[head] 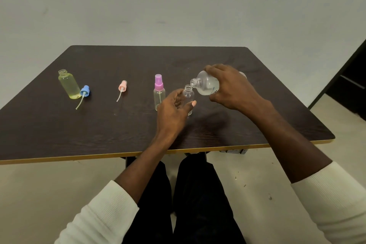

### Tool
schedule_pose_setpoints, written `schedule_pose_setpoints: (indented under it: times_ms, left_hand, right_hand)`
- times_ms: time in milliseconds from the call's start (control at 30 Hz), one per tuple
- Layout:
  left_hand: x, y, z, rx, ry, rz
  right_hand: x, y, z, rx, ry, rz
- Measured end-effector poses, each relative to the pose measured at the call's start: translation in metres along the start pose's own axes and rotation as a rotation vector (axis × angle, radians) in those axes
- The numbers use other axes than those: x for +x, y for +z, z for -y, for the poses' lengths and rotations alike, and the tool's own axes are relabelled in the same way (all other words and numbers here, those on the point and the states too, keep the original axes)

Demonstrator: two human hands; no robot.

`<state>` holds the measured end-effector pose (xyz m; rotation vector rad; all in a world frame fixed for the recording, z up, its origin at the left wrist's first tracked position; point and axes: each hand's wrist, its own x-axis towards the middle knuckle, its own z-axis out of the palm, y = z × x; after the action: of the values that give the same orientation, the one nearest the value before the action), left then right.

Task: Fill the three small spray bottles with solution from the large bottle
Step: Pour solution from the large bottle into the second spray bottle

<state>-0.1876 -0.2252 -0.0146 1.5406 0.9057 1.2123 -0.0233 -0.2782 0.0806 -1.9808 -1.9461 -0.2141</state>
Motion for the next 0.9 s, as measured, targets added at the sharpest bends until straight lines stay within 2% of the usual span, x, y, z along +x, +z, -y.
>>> schedule_pose_setpoints:
  times_ms: [333, 900]
  left_hand:
    - [-0.0026, -0.0016, -0.0043, -0.058, 0.042, 0.018]
    - [-0.0024, -0.0017, -0.0033, -0.067, 0.015, 0.012]
  right_hand:
    - [0.0003, -0.0059, 0.0038, -0.056, -0.025, 0.002]
    - [0.0011, -0.0048, 0.0054, -0.035, 0.002, 0.027]
